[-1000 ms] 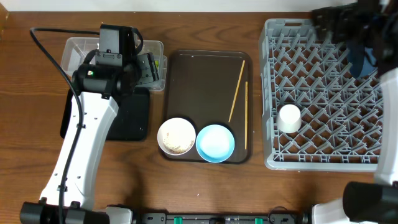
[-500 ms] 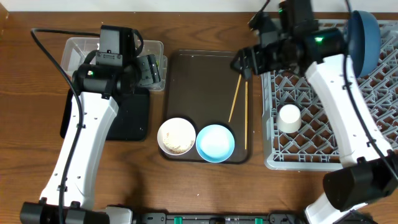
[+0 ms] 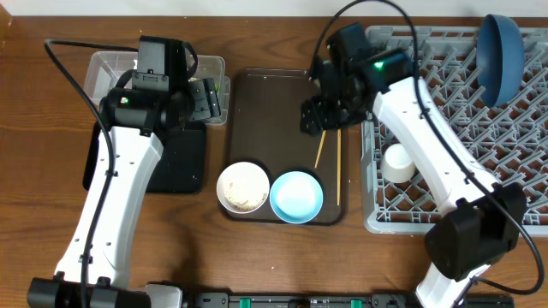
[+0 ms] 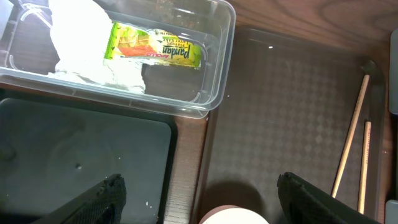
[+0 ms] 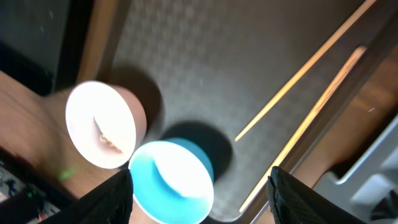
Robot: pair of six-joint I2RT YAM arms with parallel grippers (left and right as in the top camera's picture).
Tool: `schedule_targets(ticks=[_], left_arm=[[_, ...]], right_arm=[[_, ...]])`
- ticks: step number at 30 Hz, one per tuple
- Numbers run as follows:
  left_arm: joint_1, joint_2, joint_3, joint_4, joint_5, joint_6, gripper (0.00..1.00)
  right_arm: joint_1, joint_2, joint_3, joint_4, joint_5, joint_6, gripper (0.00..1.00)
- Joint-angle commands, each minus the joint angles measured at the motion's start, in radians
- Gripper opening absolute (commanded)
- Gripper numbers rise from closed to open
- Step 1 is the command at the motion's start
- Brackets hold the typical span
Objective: Sort waste into correct bins and load items into the dishwasher rack
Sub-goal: 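Reach the right gripper to the light-blue bowl and grasp its rim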
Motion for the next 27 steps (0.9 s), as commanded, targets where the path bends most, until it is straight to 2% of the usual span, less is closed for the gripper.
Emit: schedule_targets(ticks=[1, 6, 9, 20, 27], left_arm=[[0.003, 0.005, 0.002, -0.003, -0.012, 0.017, 0.80], [0.003, 0.006, 0.002, -0.003, -0.012, 0.017, 0.80], [0.003, 0.005, 0.002, -0.003, -0.012, 0.017, 0.80], [0.003, 0.005, 0.002, -0.003, -0.012, 0.016, 0.80], [0.003, 0.005, 0.002, -0.003, -0.012, 0.016, 0.80]], right_arm=[[0.015, 0.009, -0.047, -0.016, 0.017, 0.015, 0.66], [0.021, 0.009, -0.132, -0.011, 0.006, 0.015, 0.64], [0.040, 0.009, -0.187, -0.004, 0.006, 0.015, 0.58], [0.132, 0.009, -0.446, 0.194, 0.008, 0.114, 0.43], [0.140, 0.009, -0.519, 0.259, 0.043, 0.178, 0.13]])
